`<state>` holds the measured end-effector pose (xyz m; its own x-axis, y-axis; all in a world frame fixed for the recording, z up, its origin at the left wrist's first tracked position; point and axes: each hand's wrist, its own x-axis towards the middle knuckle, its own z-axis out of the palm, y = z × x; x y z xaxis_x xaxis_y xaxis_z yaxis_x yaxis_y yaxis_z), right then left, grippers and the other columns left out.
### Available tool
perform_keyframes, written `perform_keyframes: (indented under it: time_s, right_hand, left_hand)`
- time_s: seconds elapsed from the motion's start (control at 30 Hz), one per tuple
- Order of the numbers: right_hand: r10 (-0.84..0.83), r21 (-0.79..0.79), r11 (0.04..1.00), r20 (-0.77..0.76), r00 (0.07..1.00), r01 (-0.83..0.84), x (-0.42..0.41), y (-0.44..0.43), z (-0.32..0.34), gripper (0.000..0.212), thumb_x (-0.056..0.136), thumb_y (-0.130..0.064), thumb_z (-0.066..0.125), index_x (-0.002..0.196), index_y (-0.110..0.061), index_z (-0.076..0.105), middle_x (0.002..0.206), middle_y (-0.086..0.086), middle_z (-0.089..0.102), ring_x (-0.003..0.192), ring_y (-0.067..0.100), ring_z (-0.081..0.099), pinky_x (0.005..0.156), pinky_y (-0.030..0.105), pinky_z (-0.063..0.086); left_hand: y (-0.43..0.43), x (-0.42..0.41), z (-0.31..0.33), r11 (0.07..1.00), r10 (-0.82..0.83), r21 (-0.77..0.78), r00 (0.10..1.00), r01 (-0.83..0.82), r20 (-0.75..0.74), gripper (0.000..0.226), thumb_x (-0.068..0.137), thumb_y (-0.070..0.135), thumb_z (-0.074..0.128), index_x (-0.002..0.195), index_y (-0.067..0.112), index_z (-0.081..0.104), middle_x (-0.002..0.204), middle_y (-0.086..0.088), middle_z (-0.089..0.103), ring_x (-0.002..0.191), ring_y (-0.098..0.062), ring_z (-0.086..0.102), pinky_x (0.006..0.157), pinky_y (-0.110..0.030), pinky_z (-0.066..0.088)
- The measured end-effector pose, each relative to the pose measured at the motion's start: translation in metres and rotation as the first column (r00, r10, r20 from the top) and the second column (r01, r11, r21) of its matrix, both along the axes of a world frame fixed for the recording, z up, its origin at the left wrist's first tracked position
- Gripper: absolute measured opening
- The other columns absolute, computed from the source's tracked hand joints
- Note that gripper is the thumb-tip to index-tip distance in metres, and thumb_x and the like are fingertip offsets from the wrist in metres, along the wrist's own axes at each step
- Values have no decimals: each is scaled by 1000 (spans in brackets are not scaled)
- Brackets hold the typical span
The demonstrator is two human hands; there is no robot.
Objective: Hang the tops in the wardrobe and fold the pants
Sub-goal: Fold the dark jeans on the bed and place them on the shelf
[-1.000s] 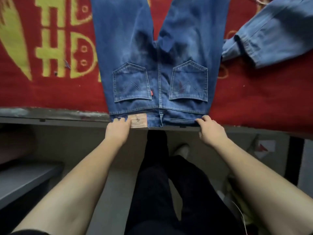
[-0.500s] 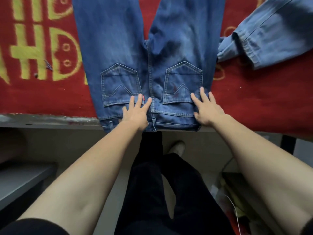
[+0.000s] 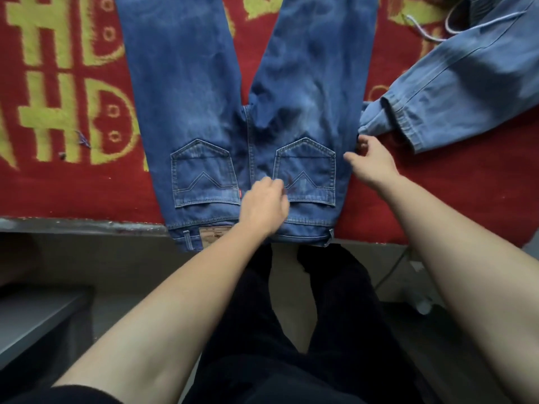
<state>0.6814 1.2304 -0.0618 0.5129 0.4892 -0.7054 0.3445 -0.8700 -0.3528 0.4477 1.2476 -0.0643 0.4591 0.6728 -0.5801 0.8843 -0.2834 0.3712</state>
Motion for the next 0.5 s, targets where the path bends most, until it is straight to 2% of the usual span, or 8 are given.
perform_keyframes:
  time_s: [0.07, 0.13, 0.2, 0.27, 0.3, 0.37, 0.43, 0.5]
  right_hand:
    - [-50, 18, 999, -85, 995, 51, 8, 14, -6, 35, 87, -26, 62, 120, -13, 65, 122, 9, 68, 115, 27, 62, 103, 45, 47]
    - [-140, 35, 988, -164, 976, 148, 12, 25, -16, 19, 91, -26, 61, 101, -12, 69, 107, 7, 70, 98, 26, 68, 93, 47, 54]
    - [-246, 24, 966, -231, 941, 258, 12, 33, -26, 20, 92, -33, 63, 81, -17, 63, 91, 2, 66, 73, 18, 64, 70, 37, 61]
    - [-261, 6, 963, -240, 935, 271, 18, 35, -35, 29, 90, -42, 64, 78, -16, 62, 87, 4, 65, 62, 18, 61, 52, 29, 56]
    - [-236, 8, 969, -234, 943, 245, 22, 35, -39, 31, 88, -45, 64, 83, -14, 64, 88, 7, 66, 62, 20, 62, 53, 31, 57]
    - [-164, 44, 983, -235, 958, 179, 30, 36, -41, 43, 86, -46, 65, 95, -3, 68, 97, 14, 72, 76, 23, 70, 65, 41, 62]
    - [-105, 76, 989, -235, 966, 126, 36, 39, -41, 48, 86, -44, 64, 97, 3, 69, 99, 17, 73, 86, 29, 72, 72, 45, 62]
    - [-36, 102, 993, -217, 975, 59, 36, 40, -37, 40, 86, -44, 62, 88, -5, 70, 81, 11, 69, 75, 27, 66, 75, 43, 58]
  left_hand:
    - [-10, 26, -2, 987, 48, -156, 997, -39, 53, 21, 95, 33, 49, 103, 18, 61, 107, -6, 60, 105, -30, 56, 82, -39, 45]
    - [-19, 48, -11, 974, 54, -220, 998, -48, 17, 25, 95, 40, 49, 102, 21, 64, 109, -5, 62, 106, -30, 58, 83, -39, 47]
    - [-28, 67, -23, 969, 55, -239, 996, -70, -69, 36, 93, 54, 49, 99, 25, 68, 108, -4, 65, 107, -29, 59, 83, -38, 48]
    - [-40, 83, -37, 962, 53, -254, 982, -99, -183, 58, 83, 74, 47, 101, 24, 70, 110, -4, 65, 109, -30, 56, 84, -39, 47]
    - [-46, 90, -41, 963, 47, -247, 970, -107, -237, 69, 77, 81, 46, 106, 22, 69, 113, -5, 62, 112, -30, 53, 85, -40, 46]
    - [-58, 101, -47, 978, 23, -191, 947, -88, -320, 78, 70, 84, 51, 114, 20, 64, 118, -5, 56, 115, -29, 47, 87, -41, 43]
    - [-65, 107, -52, 990, 46, -111, 942, -88, -333, 66, 74, 71, 62, 115, 20, 61, 119, -4, 55, 115, -27, 47, 85, -40, 43]
    - [-69, 107, -52, 977, 131, -124, 950, -172, -282, 45, 76, 53, 67, 105, 19, 65, 112, -5, 61, 111, -27, 53, 80, -37, 45]
